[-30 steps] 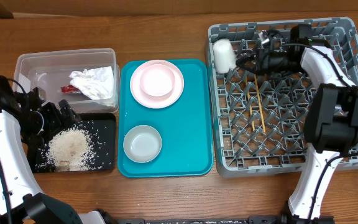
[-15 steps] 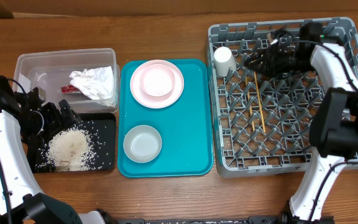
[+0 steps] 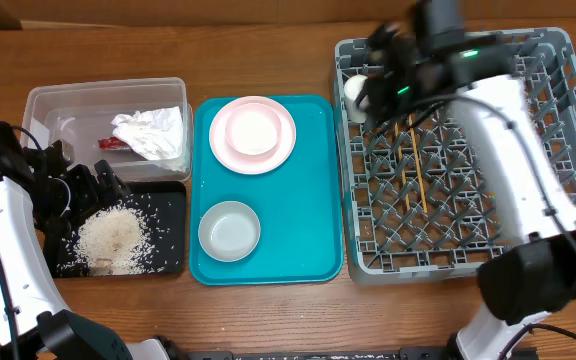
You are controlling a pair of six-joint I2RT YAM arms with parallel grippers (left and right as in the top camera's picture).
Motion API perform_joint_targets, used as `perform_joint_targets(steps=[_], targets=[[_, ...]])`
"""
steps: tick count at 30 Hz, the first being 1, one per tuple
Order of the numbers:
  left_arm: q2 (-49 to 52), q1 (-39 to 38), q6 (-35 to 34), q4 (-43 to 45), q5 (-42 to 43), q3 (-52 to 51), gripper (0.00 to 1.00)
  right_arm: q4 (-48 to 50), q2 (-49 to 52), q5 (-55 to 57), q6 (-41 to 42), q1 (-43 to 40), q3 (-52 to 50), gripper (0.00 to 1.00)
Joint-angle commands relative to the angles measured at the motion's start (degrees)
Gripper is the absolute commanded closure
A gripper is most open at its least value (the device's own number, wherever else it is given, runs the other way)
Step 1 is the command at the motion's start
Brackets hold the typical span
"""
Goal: Sort waste into correct bins and load items into the dishwasher
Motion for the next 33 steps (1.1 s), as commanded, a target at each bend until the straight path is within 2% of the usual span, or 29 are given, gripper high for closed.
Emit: perform_joint_targets(steps=[1,6,14,29,33], targets=[[-0.3,-0.5,0.9,0.2,-0.1,1.1,0.00,-2.3,0.4,17.4,6.4,5.6,-2.4,0.70],[-0.3,-0.5,0.9,0.2,-0.1,1.1,0.00,-2.2,0.4,22.3,12.0,10.8,-8.5,0.71],[-0.3,-0.5,0.9,0.2,-0.1,1.1,0.00,6.1,0.4,22.9,14.8,10.8,-17.8,0.74],[-0.3,-0.5,0.9,0.2,-0.1,1.1,0.00,8.0,0.4,13.8,15.2,11.0,-20.2,0.76],[-0.3,-0.5,0.9,0.2,-0.1,1.1,0.00,7.7,0.4,13.8,15.2,11.0,-20.2,0.80]])
